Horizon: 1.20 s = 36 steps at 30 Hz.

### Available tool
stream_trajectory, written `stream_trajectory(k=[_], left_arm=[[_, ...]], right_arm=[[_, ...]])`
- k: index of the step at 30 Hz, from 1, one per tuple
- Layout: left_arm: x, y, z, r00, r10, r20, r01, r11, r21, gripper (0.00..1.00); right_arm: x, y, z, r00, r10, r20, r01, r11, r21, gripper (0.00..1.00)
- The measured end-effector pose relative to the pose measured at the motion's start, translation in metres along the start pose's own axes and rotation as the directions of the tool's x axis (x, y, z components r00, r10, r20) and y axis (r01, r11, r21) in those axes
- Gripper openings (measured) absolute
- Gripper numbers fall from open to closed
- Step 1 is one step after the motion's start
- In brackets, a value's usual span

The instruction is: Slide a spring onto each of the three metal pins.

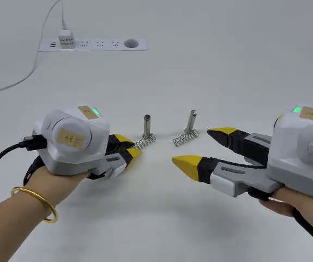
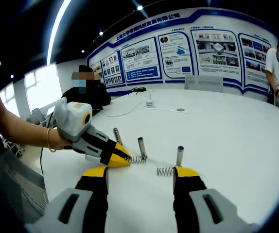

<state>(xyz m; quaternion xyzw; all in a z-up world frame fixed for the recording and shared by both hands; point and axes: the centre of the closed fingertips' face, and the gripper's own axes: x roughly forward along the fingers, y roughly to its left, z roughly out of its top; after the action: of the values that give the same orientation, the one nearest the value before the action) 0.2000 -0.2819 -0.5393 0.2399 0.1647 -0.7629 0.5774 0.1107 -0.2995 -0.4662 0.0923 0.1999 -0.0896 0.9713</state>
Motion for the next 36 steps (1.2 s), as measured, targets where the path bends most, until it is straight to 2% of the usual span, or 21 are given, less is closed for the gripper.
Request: stream_trajectory(k=[7,11,19,22,24,29,32,34,36], left_arm=[[-0.007,-0.005,-0.003,1.0000,-0.008,0.003,0.008,1.000,-0.022,0.10],[-0.013,-0.007,-0.001,0.9997,-0.012,0.023,0.013,0.999,-0.046,0.10],[-0.031,-0.015,0.015,0.9957,-0.019,0.091,0.024,0.998,-0.055,0.10],[-0.038,-0.019,0.024,0.9901,-0.023,0.139,0.034,0.997,-0.076,0.10],[-0.042,-0.021,0.027,0.9879,-0.026,0.153,0.038,0.996,-0.076,0.10],[-0.054,-0.025,0.039,0.9772,-0.023,0.211,0.043,0.995,-0.092,0.10],[-0.062,-0.031,0.048,0.9659,-0.033,0.257,0.061,0.993,-0.101,0.10],[-0.065,-0.033,0.050,0.9629,-0.033,0.268,0.062,0.993,-0.101,0.10],[-0.068,-0.036,0.054,0.9561,-0.038,0.291,0.072,0.992,-0.107,0.10]], right_arm=[[-0.002,-0.001,0.001,1.0000,-0.003,0.007,0.003,0.999,0.034,0.54],[-0.002,0.000,0.001,1.0000,0.004,0.008,-0.005,0.999,0.052,0.54],[0.001,0.004,0.010,0.9991,0.026,0.033,-0.030,0.993,0.116,0.53],[0.002,0.007,0.017,0.9974,0.046,0.055,-0.055,0.985,0.163,0.53],[0.003,0.009,0.020,0.9964,0.053,0.065,-0.064,0.982,0.177,0.52],[0.005,0.017,0.031,0.9903,0.099,0.098,-0.120,0.964,0.239,0.49],[0.006,0.022,0.037,0.9854,0.123,0.118,-0.150,0.952,0.267,0.47],[0.006,0.025,0.040,0.9828,0.135,0.126,-0.166,0.945,0.281,0.45],[0.007,0.028,0.042,0.9791,0.152,0.135,-0.187,0.937,0.296,0.42]])
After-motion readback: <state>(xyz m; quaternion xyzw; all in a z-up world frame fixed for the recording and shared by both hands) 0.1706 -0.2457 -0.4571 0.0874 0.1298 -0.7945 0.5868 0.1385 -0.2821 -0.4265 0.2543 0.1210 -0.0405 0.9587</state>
